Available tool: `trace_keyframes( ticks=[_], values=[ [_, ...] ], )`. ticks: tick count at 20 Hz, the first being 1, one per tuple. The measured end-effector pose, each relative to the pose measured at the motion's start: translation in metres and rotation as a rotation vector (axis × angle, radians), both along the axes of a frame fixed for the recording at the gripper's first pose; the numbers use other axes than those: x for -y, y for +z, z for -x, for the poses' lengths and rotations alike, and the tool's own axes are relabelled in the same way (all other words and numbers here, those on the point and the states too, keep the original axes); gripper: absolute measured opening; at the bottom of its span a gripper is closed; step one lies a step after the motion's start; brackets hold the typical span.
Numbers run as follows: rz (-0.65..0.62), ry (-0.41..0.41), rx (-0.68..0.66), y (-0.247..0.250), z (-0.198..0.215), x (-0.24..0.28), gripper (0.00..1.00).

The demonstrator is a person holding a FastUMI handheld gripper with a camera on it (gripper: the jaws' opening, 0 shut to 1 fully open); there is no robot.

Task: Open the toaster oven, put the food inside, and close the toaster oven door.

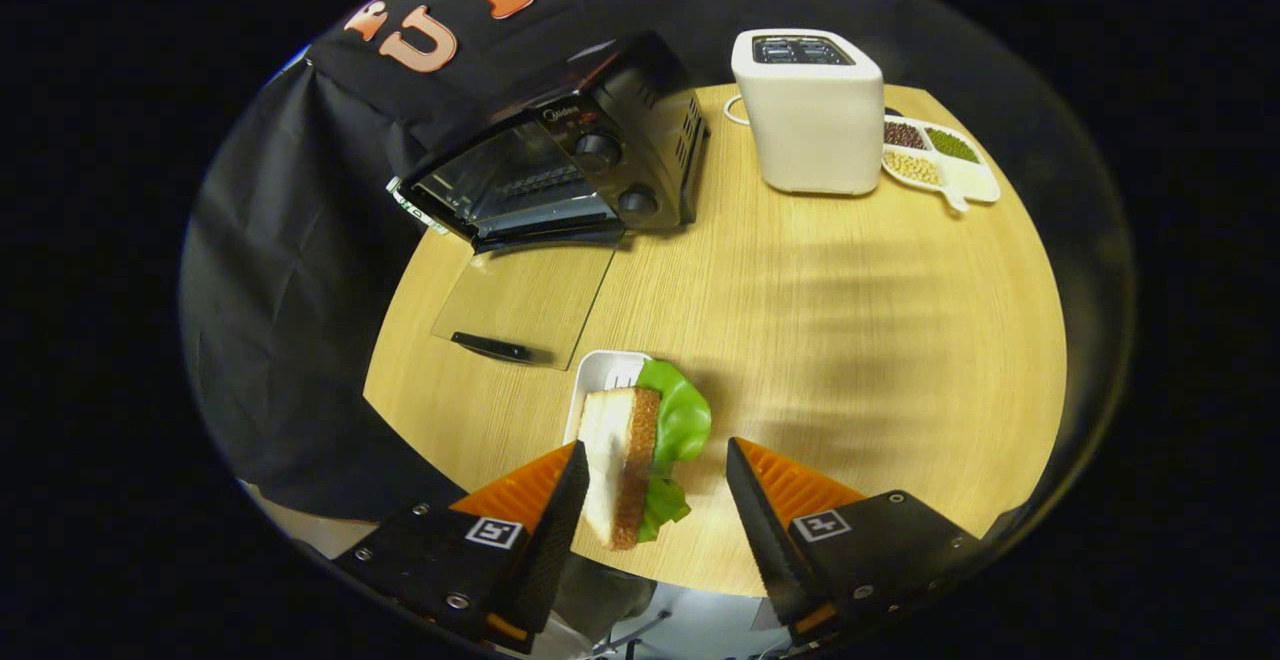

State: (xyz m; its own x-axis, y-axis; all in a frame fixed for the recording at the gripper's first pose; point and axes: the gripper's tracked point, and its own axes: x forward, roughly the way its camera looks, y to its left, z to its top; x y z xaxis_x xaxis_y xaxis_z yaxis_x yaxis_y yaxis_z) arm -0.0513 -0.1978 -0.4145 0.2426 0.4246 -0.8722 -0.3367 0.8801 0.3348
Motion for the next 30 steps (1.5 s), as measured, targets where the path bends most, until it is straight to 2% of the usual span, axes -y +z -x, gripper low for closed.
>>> trace_keyframes(
  ticks=[2, 3, 4, 5, 9, 14, 19, 23, 30],
  values=[
    [0.006, 0.005, -0.046, -0.014, 0.005, -0.003, 0.72],
    [-0.014, -0.01, -0.063, -0.013, 0.006, -0.007, 0.61],
    [-0.031, -0.033, -0.072, -0.013, 0.005, -0.008, 0.56],
    [-0.036, -0.048, -0.08, -0.011, 0.007, -0.006, 0.46],
    [-0.014, -0.115, -0.069, -0.005, 0.01, -0.006, 0.28],
    [-0.043, -0.182, 0.005, 0.032, 0.011, -0.01, 0.26],
    [-0.126, -0.301, 0.106, 0.068, 0.009, -0.035, 0.26],
    [-0.242, -0.392, 0.163, 0.084, 0.012, -0.079, 0.26],
    [-0.441, -0.543, 0.203, 0.08, 0.011, -0.174, 0.26]
  ],
)
